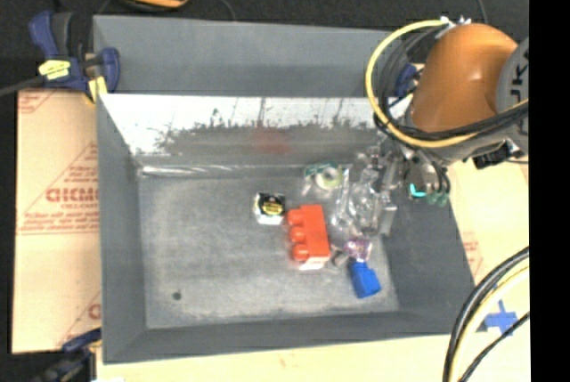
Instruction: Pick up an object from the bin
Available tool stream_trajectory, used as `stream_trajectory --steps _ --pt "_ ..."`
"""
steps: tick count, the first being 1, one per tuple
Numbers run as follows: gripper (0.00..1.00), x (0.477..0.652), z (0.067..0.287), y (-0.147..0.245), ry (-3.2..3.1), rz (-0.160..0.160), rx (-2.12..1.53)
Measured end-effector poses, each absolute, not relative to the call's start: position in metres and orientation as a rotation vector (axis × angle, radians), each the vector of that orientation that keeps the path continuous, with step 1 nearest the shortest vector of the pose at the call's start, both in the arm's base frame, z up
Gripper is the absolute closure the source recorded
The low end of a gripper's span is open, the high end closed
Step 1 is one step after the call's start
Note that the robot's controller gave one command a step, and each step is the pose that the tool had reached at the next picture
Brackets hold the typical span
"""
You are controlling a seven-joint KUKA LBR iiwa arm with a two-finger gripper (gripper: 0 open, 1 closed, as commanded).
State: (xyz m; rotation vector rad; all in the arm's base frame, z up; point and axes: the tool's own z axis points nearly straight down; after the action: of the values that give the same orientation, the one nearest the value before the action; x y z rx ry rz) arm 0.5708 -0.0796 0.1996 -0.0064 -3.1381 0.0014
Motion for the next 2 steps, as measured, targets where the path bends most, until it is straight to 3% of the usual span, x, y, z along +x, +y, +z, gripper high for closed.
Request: stream_trajectory --steps 1,2 --pt "0.00 0.5426 0.0904 -0.0279 -3.133 -0.004 -0.179" --pt "1.00 0.5451 0.0952 -0.0303 -3.141 0.000 -0.178"
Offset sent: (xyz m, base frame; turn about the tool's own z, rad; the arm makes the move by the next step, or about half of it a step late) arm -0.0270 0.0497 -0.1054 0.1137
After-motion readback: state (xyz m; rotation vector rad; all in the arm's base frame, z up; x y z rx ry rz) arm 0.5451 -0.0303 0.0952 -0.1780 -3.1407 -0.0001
